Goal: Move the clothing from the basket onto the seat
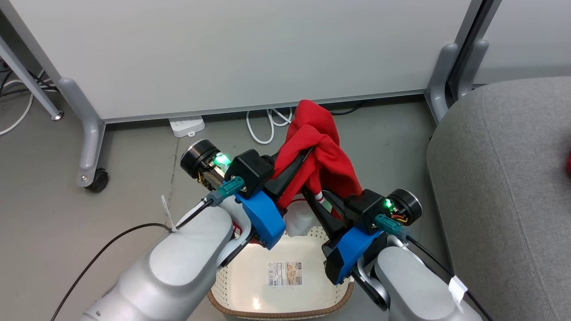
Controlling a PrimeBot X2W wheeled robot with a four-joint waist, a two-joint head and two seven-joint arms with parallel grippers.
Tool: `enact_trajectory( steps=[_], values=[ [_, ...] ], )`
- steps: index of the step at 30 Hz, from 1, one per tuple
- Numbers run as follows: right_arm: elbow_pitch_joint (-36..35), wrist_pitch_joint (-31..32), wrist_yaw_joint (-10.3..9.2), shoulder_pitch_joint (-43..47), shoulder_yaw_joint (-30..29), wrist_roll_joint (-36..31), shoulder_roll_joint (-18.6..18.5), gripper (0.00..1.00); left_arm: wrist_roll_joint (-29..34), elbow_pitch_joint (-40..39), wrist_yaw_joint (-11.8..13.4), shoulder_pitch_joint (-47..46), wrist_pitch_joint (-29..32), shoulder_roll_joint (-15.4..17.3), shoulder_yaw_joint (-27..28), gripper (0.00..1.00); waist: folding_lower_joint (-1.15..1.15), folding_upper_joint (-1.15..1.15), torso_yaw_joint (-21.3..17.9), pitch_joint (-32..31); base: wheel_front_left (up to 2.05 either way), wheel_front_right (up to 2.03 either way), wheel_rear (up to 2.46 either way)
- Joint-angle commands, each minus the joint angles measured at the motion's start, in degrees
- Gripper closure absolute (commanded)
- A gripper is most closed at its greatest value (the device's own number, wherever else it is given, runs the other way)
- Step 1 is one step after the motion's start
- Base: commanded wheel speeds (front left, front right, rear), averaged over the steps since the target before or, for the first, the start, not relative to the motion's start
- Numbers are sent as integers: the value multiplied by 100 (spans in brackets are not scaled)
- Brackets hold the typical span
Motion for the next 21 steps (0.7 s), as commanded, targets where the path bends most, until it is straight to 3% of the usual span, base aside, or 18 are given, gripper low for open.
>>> enact_trajectory(
  steps=[1, 12, 13, 14, 21],
  values=[
    [14, -2, -4, -57, 23, 57, 19, 100, 33, 2, -22, -32, -29, -2, 54, 100, -1, 0, -4, -4, 0, 0, 0],
    [-21, -2, -4, -46, 42, 74, 20, 100, 74, 9, -44, -20, -29, -29, 85, 99, -1, 0, 13, 5, 0, 0, 0],
    [-25, -2, -4, -47, 42, 77, 20, 100, 76, 11, -44, -17, -29, -31, 92, 56, -1, 0, 13, 4, 0, 0, 0],
    [-28, -2, -4, -46, 42, 74, 20, 100, 77, 15, -42, -12, -29, -33, 98, 0, -1, 0, 14, 3, 0, 0, 0],
    [-37, -2, -4, -25, 47, 84, 20, 100, 108, 22, -27, 5, -28, -33, 139, 0, -1, 0, 15, -1, 0, 0, 0]
  ],
)
